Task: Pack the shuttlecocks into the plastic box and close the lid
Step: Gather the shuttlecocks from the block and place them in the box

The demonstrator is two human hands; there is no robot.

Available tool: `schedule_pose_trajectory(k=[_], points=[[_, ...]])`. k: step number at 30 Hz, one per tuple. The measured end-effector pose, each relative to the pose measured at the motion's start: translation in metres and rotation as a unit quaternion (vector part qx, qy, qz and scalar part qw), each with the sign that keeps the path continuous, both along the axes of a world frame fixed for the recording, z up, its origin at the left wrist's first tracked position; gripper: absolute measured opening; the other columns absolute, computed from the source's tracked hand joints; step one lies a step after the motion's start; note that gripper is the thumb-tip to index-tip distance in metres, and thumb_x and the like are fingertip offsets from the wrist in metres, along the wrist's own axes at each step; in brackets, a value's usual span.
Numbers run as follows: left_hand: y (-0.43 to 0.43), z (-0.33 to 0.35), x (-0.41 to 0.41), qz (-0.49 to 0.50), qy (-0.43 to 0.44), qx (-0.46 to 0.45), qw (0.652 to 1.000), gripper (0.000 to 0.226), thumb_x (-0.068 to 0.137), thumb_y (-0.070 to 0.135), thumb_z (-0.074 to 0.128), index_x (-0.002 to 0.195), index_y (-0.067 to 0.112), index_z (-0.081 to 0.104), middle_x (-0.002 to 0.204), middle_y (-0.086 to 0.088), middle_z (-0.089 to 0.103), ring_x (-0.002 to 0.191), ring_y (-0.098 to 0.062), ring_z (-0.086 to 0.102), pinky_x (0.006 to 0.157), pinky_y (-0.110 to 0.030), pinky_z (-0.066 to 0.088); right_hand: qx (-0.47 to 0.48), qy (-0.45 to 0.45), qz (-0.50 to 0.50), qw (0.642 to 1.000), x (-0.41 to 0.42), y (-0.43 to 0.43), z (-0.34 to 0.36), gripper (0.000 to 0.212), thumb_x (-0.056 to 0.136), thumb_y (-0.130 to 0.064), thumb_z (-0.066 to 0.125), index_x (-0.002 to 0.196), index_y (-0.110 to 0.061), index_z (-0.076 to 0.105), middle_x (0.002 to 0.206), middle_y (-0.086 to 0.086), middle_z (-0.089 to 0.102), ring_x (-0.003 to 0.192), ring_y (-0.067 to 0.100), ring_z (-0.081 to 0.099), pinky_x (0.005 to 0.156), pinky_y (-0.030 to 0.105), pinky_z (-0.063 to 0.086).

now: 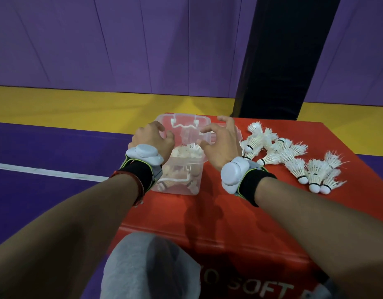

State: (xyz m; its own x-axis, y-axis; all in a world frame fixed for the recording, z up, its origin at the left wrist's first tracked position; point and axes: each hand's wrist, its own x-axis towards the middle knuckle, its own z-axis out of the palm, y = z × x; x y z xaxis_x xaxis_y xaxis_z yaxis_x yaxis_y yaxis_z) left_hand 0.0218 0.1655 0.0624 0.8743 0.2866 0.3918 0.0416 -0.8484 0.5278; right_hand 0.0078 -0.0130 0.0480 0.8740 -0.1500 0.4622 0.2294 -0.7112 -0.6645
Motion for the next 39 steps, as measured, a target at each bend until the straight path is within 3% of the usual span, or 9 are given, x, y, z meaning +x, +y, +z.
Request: schedule_pose_trajectory(k=[4,14,17,22,28,35,39], points=[[-0.01,0.003,-0.006,-0.013,-0.019,-0.005,1.0,0.024,0.08,0.047,0.048,0.09,0.032,0.064,0.066,0.001,0.066,0.063,-0.028,0.061,0.055,-0.027,0.047,0.002,-0.009,-0.02,1.0,-0.008,-0.008,0.002,0.019,0.084,-0.017,0.066,0.096,-0.03,0.07,0.143,-0.01,0.035,0.117,0.011,0.05,0.069,0.029,0.048],[-0.045,0.02,-0.026,-0.063,-0.057,-0.005,0.996,0.023,0.081,0.047,0.044,0.08,0.033,0.062,0.075,0.009,0.064,0.053,-0.009,0.053,0.045,-0.021,0.033,-0.019,-0.007,-0.044,0.999,-0.023,-0.046,0.001,0.018,0.083,-0.016,0.06,0.092,-0.031,0.066,0.139,-0.009,0.036,0.123,0.015,0.047,0.07,0.037,0.054],[-0.061,0.027,-0.034,-0.074,-0.052,0.002,0.996,0.024,0.083,0.046,0.044,0.083,0.032,0.063,0.068,0.008,0.064,0.056,-0.015,0.057,0.047,-0.023,0.038,-0.007,-0.011,-0.054,0.998,-0.028,-0.061,0.001,0.017,0.081,-0.019,0.058,0.091,-0.032,0.064,0.137,-0.011,0.034,0.109,0.02,0.06,0.067,0.039,0.055],[-0.083,0.03,-0.043,-0.099,-0.034,0.01,0.994,0.02,0.087,0.043,0.046,0.086,0.031,0.062,0.072,0.003,0.066,0.07,-0.024,0.063,0.052,-0.025,0.035,-0.027,-0.005,-0.089,0.996,-0.039,-0.083,0.003,0.02,0.082,-0.015,0.058,0.094,-0.029,0.066,0.138,-0.008,0.037,0.122,0.016,0.045,0.067,0.035,0.051],[-0.115,0.021,-0.049,-0.122,-0.056,0.083,0.988,0.025,0.087,0.041,0.044,0.094,0.027,0.063,0.072,0.0,0.068,0.072,-0.03,0.062,0.06,-0.031,0.048,-0.019,0.004,-0.122,0.992,-0.048,-0.115,-0.005,0.021,0.084,-0.013,0.058,0.093,-0.029,0.067,0.136,-0.011,0.037,0.11,0.007,0.047,0.057,0.028,0.046],[-0.154,-0.007,-0.037,-0.168,-0.052,0.104,0.979,0.02,0.083,0.038,0.049,0.092,0.028,0.065,0.071,0.001,0.068,0.072,-0.03,0.062,0.056,-0.028,0.037,-0.012,0.029,-0.15,0.988,-0.05,-0.153,-0.027,0.021,0.086,-0.012,0.058,0.095,-0.027,0.069,0.138,-0.008,0.038,0.125,0.013,0.043,0.069,0.03,0.045],[-0.173,-0.026,-0.03,-0.176,-0.055,0.129,0.974,0.022,0.082,0.041,0.048,0.094,0.03,0.062,0.073,0.004,0.068,0.075,-0.029,0.062,0.059,-0.03,0.041,-0.005,0.045,-0.168,0.985,-0.051,-0.169,-0.038,0.023,0.084,-0.01,0.057,0.095,-0.026,0.069,0.137,-0.007,0.039,0.126,0.013,0.042,0.068,0.029,0.041]])
